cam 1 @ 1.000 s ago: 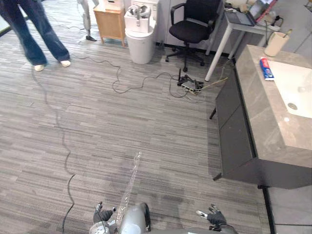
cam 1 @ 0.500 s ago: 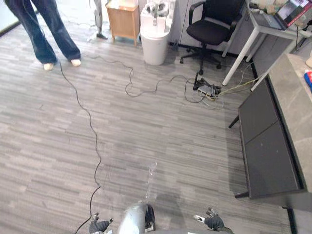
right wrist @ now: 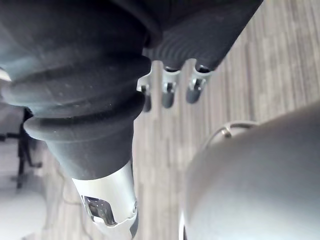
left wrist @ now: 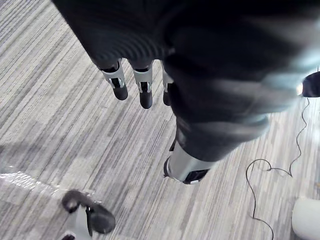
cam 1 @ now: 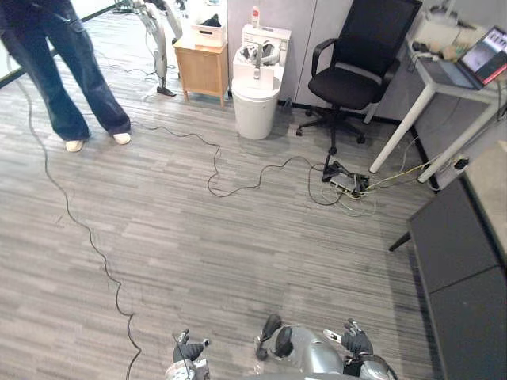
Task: Organize washtable
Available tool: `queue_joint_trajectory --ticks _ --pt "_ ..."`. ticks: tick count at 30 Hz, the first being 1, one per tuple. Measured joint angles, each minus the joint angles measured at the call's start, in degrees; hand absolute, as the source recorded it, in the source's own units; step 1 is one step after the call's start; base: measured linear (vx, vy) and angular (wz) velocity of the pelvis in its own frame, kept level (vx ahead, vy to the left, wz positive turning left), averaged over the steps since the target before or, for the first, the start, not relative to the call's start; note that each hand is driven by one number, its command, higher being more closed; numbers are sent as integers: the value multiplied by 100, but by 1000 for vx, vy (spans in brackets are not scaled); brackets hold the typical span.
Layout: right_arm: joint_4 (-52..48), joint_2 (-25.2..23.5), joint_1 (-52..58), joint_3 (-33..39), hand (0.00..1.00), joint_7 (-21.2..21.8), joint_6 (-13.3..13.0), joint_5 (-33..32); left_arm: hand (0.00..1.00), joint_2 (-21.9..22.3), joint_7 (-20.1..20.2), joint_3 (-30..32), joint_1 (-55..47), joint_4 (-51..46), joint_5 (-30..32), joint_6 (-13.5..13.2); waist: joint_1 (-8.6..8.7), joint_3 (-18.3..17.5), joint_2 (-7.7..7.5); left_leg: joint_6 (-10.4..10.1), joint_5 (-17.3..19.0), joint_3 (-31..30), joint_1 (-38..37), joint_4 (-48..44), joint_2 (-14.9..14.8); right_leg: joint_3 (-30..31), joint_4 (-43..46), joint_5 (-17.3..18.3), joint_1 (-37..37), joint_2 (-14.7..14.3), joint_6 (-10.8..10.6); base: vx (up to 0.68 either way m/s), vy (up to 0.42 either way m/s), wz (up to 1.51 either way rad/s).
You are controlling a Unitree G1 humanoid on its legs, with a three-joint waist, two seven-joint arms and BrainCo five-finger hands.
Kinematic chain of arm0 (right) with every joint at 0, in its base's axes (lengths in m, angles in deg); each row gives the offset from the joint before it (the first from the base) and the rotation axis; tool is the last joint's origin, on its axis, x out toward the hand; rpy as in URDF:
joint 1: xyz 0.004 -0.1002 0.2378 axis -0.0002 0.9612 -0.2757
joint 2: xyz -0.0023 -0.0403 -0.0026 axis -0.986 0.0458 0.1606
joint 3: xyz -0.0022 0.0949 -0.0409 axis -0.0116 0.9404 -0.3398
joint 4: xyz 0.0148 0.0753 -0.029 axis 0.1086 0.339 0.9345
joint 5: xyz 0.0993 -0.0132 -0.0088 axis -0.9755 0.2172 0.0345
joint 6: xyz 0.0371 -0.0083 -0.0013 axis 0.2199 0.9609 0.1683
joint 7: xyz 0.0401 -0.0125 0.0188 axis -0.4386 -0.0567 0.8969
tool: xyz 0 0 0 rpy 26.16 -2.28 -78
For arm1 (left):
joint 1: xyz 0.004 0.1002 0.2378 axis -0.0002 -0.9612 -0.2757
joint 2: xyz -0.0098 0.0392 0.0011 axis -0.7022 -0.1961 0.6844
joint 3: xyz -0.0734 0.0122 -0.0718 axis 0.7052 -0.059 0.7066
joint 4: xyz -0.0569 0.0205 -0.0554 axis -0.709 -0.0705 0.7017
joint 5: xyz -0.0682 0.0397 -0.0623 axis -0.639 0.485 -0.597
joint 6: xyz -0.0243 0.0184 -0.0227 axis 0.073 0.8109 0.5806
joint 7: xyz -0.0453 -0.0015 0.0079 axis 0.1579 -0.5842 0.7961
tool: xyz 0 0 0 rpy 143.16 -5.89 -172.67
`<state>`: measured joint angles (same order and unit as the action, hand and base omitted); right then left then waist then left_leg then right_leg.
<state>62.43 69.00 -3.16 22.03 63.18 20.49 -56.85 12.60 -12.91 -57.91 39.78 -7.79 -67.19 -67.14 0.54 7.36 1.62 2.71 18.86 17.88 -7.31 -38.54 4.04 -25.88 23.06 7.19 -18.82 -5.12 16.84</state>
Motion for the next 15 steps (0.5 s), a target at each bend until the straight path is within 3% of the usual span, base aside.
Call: queue_joint_trajectory --ticks 1,2,3,4,6,7,9,10,12,13,14,15 --pt "-61 110 -14 -5 0 13 0 1 0 79 3 146 -23 -7 -1 0 1 36 194 -43 -422 16 267 -736 -227 43 -65 38 159 -108 -26 503 159 -56" --pt "-53 168 -27 -91 0 55 31 7 0 54 17 295 -133 -33 -8 8 -87 21 329 20 -837 149 774 -2079 -778 350 -232 121 471 -323 -119 639 179 -87" --pt "48 183 -26 -132 0 51 31 7 0 51 -1 442 -193 -120 -24 10 -185 50 330 19 -832 290 1019 -2777 -1192 596 -289 248 752 -420 -162 775 179 -122" --pt "224 193 -60 -170 0 36 36 5 0 30 -10 531 -340 -207 -30 9 -266 94 238 -7 -812 272 1268 -3259 -1589 912 -423 392 1175 -469 -226 640 131 -108" --pt "385 158 -38 -323 0 44 49 14 0 -62 -1 554 -521 -272 -49 -1 -387 24 48 -62 -784 126 1736 -3226 -1963 1455 -803 473 1700 -439 -364 608 169 -116" --pt "480 128 -70 -396 0 46 51 14 0 -96 -2 560 -564 -270 -48 4 -445 12 -80 -254 -663 112 2043 -2873 -2066 1745 -1057 490 2024 -338 -502 592 205 -103" --pt "546 103 -42 -444 0 57 94 16 0 -112 -3 534 -568 -266 -47 2 -456 16 -181 -435 -492 278 2371 -1982 -2128 2034 -1385 431 2484 -119 -828 657 301 -70" --pt "612 103 -68 -442 0 56 110 17 0 -124 -3 510 -571 -265 -47 -2 -465 40 -221 -439 -431 403 2486 -1410 -2109 2163 -1484 466 2686 -10 -890 717 395 -58" --pt "699 74 -135 -434 0 65 131 21 0 -172 3 451 -562 -259 -66 -7 -479 54 -284 -520 -521 416 2692 -40 -1852 2327 -1584 618 3018 320 -1151 526 342 -59" --pt "764 101 -118 -446 0 74 119 30 0 -176 -1 390 -566 -252 -84 -20 -479 29 -249 -724 -873 202 2703 1291 -1591 2449 -1582 720 3180 495 -1322 600 406 -81" --pt "787 174 -79 -481 0 78 89 34 0 -184 -2 289 -628 -224 -88 -32 -496 -48 -132 -718 -1641 -146 2708 2137 -1475 2562 -1569 841 3305 567 -1488 763 518 -80" --pt "859 201 -57 -516 0 72 86 48 0 -198 6 260 -656 -158 -87 -34 -530 -163 -108 -432 -2144 -247 2644 2128 -1354 2646 -1477 915 3373 661 -1610 644 460 -47"
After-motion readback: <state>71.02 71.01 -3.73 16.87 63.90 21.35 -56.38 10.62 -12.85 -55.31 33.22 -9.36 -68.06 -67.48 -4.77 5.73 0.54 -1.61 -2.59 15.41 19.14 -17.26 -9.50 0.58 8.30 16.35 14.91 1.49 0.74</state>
